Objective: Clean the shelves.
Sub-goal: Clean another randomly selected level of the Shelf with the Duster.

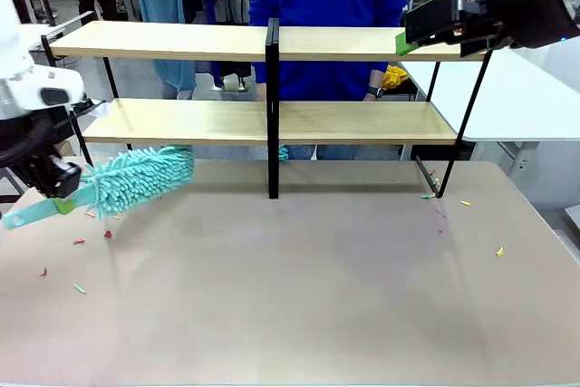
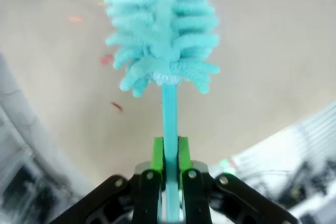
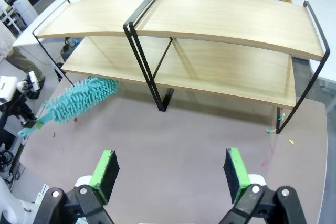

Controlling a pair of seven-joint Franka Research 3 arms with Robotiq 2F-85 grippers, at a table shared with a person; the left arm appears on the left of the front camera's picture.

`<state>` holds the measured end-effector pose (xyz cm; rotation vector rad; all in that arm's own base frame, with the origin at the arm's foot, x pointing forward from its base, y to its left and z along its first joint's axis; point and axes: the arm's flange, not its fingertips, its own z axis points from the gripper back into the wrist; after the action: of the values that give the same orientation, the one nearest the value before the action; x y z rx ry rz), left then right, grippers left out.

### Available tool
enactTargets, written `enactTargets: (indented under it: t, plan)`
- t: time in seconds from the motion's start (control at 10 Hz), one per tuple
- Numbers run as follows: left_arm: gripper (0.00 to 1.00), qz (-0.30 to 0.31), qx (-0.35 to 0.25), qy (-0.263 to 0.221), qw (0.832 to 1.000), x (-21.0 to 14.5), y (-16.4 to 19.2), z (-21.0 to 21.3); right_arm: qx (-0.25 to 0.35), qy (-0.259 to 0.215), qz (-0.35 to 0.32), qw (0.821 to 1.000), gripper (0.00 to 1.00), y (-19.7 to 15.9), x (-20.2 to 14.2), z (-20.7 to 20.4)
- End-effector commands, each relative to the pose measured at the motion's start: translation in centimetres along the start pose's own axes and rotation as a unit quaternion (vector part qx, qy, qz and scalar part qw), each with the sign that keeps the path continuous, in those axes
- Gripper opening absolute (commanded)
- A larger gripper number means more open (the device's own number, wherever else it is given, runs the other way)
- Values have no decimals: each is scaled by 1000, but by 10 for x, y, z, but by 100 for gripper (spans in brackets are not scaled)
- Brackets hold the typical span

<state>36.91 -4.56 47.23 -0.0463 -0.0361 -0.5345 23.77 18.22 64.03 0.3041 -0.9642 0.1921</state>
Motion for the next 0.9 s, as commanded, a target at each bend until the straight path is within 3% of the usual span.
enactTargets:
  t: [0.0, 0.3, 0.5, 0.6, 0.7, 0.8]
  plan:
    - [12, -134, -85, -36, 987, -45, 31, 29, 0, -2, -1, 1000, 100, 0, 1, 0]
    - [12, -187, -174, -155, 954, -90, 76, 55, 0, -2, -1, 1000, 100, 0, 1, 0]
    - [12, -188, -185, -234, 936, -143, 116, 80, 0, -2, -1, 1000, 100, 0, 1, 0]
    - [12, -189, -198, -285, 919, -176, 147, 96, 0, -2, -1, 1000, 100, 0, 1, 0]
    - [12, -150, -208, -309, 916, -205, 172, 111, 0, -2, -1, 1000, 100, 0, 1, 0]
    - [12, -143, -242, -329, 901, -235, 196, 122, 0, -2, -1, 1000, 100, 0, 1, 0]
